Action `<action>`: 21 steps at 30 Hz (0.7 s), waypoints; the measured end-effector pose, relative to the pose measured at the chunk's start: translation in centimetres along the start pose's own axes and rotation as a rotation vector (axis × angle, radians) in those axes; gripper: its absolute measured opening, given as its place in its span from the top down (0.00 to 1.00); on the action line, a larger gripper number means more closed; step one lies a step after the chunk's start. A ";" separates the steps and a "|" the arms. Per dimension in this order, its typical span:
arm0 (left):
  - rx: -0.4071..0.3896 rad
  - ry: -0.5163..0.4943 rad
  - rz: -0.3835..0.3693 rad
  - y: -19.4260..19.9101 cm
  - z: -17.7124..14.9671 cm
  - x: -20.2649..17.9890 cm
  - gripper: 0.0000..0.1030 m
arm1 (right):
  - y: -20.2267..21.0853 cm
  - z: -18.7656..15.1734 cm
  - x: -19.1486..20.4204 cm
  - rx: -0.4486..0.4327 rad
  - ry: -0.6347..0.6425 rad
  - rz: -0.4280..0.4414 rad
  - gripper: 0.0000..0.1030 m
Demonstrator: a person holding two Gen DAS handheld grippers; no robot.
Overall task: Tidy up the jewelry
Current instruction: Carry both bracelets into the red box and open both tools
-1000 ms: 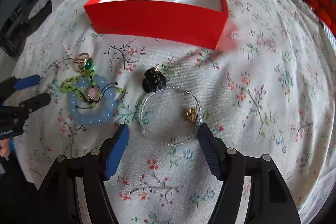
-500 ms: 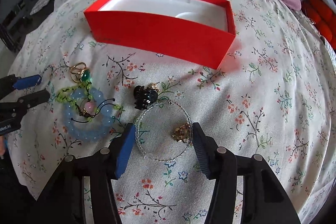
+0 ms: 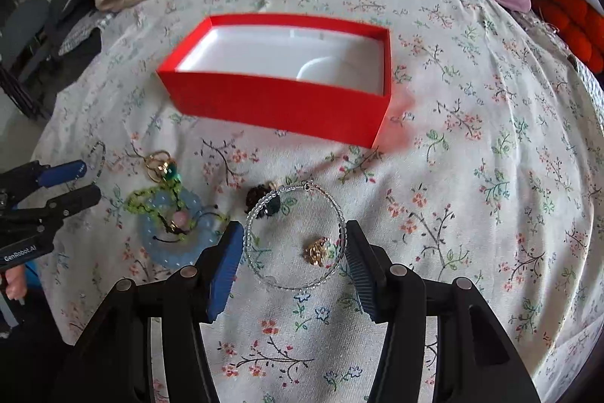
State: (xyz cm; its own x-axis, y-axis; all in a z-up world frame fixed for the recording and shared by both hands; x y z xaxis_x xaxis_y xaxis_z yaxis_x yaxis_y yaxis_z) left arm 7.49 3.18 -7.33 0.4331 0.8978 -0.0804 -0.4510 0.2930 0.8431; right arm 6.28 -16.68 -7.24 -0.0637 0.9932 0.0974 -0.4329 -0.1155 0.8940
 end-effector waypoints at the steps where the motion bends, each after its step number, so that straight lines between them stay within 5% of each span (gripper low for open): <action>1: -0.006 0.003 -0.001 0.2 0.4 -0.1 0.47 | 0.3 0.3 -0.1 -0.008 -0.003 0.002 0.44; 21: -0.094 -0.064 -0.029 -1.2 9.4 -5.2 0.47 | 1.6 7.3 -2.9 -0.090 -0.144 0.058 0.44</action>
State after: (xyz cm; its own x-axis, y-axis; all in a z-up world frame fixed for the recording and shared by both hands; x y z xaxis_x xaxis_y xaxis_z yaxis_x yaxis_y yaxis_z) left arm 13.12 -4.96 -2.92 0.4942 0.8667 -0.0674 -0.5073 0.3505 0.7873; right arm 12.30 -19.60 -2.88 0.0356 0.9759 0.2153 -0.5117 -0.1672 0.8428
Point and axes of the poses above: each gripper's, at about its wrist camera, not at the fingertips, and y roughly against the way its jaws point, x to its left, z to its top, the point moved 7 cm from there along -y, roughly the way its jaws point, and after that the axes turned 4 degrees about -y, right-handed, at the moved point
